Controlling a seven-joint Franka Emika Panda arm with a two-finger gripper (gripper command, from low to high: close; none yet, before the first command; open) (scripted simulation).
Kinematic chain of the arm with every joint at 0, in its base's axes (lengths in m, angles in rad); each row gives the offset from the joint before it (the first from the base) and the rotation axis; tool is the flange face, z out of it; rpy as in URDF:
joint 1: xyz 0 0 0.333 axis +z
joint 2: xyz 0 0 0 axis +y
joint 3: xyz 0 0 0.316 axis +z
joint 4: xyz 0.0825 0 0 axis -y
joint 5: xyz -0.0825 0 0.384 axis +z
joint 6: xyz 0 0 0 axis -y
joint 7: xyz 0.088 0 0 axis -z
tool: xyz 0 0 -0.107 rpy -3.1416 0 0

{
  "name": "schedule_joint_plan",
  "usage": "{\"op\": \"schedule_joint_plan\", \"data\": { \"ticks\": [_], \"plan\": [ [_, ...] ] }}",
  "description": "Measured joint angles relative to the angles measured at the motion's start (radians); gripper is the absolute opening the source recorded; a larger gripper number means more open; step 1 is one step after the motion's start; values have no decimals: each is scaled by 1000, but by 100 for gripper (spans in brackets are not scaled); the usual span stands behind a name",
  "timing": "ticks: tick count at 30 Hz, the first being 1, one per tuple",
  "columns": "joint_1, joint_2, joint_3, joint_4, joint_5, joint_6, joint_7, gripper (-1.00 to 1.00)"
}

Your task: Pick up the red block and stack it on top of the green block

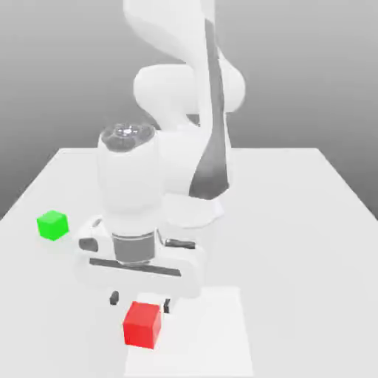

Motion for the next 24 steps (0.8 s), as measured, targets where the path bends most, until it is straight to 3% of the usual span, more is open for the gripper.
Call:
{"op": "schedule_joint_plan", "data": {
  "ticks": [1, 8, 14, 24],
  "plan": [
    [-4, 26, 5, 4, 5, 22, -3, -100],
    [-6, 28, 7, 4, 2, 23, -1, -100],
    [-6, -156, -26, -28, -43, -128, 46, -100],
    [-379, -331, -223, -139, -170, -183, 457, -100]
  ]
}}
